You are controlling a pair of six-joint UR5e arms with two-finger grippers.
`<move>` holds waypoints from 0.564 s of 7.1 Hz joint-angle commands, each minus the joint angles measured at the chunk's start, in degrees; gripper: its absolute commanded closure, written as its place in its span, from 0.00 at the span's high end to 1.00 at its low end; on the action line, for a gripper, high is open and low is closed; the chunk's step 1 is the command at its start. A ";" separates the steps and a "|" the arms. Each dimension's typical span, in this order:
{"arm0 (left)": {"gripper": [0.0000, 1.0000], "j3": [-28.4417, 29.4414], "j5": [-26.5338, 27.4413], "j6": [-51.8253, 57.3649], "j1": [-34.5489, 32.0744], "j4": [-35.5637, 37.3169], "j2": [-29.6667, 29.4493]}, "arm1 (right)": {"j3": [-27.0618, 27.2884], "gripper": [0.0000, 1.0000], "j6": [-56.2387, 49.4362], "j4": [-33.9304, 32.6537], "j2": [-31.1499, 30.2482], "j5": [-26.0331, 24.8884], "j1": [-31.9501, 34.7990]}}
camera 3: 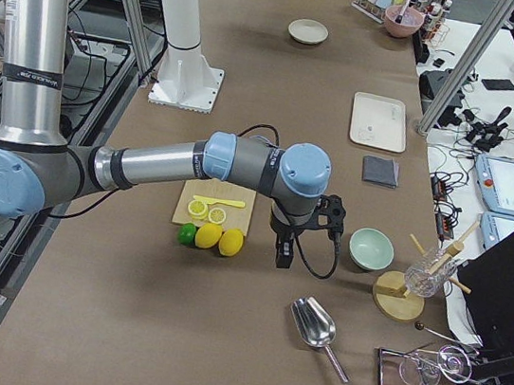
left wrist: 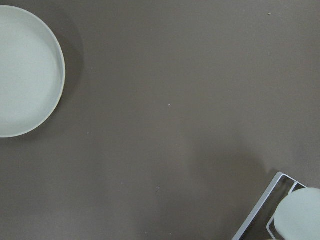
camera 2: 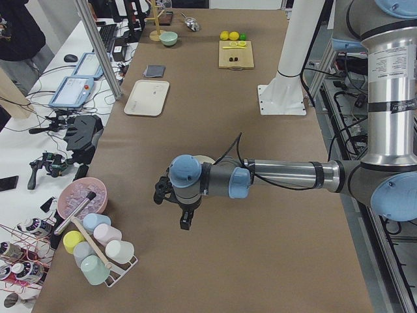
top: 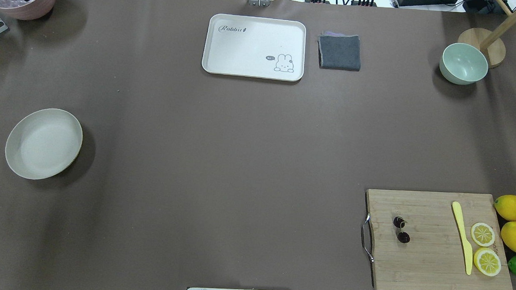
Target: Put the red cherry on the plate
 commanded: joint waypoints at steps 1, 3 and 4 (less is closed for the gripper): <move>0.98 1.47 -1.36 2.16 -0.92 0.20 -0.10 | 0.51 1.00 -0.12 0.08 -1.08 0.05 0.78; 0.98 0.51 -1.28 1.74 -2.24 -0.41 -0.18 | 0.77 1.00 -0.21 0.08 -1.35 -0.21 2.18; 0.98 0.42 -0.67 1.56 -2.33 0.20 -0.79 | 0.25 1.00 -0.47 0.08 -1.26 -1.09 2.72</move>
